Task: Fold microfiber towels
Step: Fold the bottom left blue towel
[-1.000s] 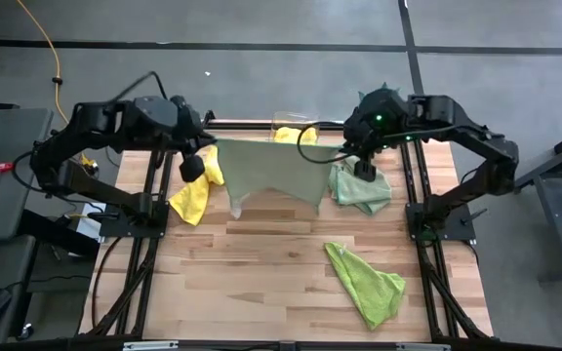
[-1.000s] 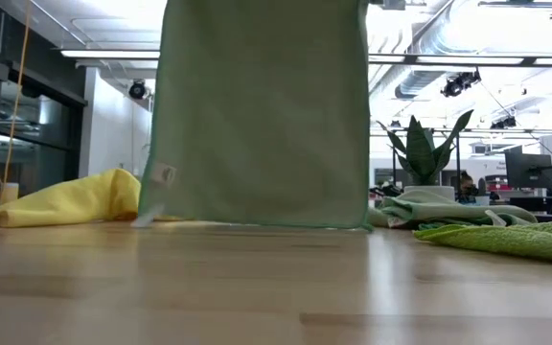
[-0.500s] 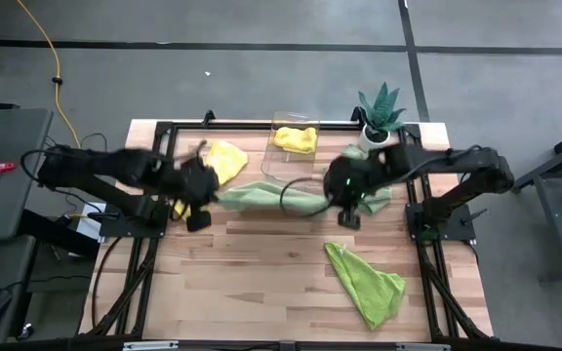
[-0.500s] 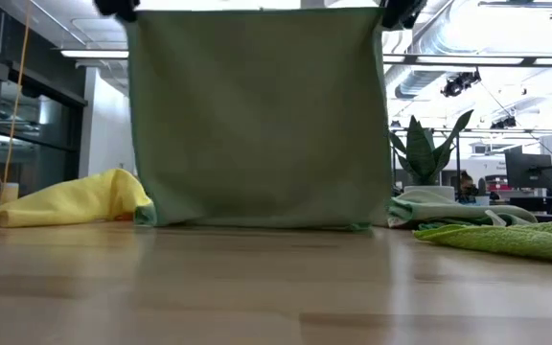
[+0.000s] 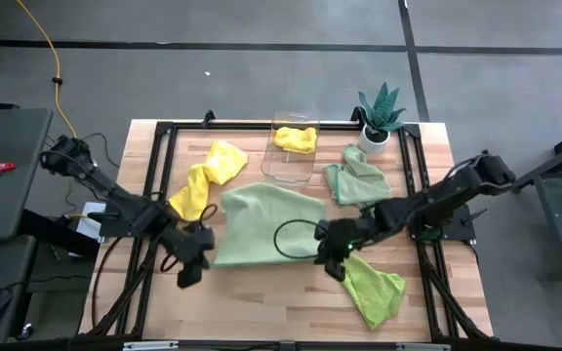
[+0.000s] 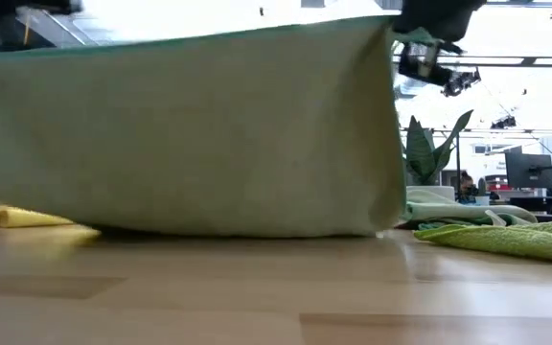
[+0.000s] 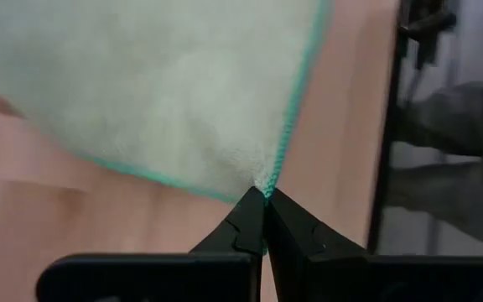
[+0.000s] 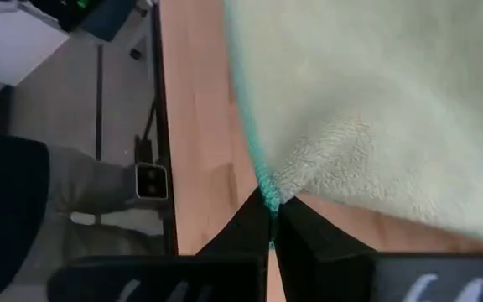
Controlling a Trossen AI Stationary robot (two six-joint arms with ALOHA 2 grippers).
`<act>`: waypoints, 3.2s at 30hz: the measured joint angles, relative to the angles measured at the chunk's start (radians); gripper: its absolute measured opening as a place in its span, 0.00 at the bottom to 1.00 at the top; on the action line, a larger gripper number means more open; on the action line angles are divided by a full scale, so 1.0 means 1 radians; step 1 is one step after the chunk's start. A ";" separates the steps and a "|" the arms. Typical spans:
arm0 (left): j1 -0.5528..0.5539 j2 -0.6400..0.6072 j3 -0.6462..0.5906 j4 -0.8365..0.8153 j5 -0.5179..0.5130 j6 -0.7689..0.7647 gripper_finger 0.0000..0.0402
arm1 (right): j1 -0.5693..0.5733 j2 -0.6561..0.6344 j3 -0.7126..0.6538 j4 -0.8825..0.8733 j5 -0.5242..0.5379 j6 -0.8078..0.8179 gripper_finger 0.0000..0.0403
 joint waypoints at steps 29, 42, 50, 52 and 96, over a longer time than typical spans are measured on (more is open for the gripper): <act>-0.436 0.258 -0.113 0.688 -0.180 -0.883 0.00 | 0.271 0.339 -0.038 0.580 -0.079 0.391 0.00; -0.315 0.112 -0.112 0.509 -0.101 -0.600 0.00 | 0.139 0.262 -0.039 0.520 -0.207 0.410 0.00; -0.241 -0.025 -0.113 0.015 -0.253 -0.594 0.00 | -0.001 0.248 -0.040 0.349 -0.005 0.411 0.00; -0.233 -0.034 -0.113 -0.061 -0.292 -0.622 0.00 | -0.020 0.248 -0.039 0.313 0.035 0.411 0.00; -0.179 0.015 -0.113 0.316 0.064 -0.610 0.00 | 0.024 0.147 -0.037 0.169 -0.390 0.578 0.00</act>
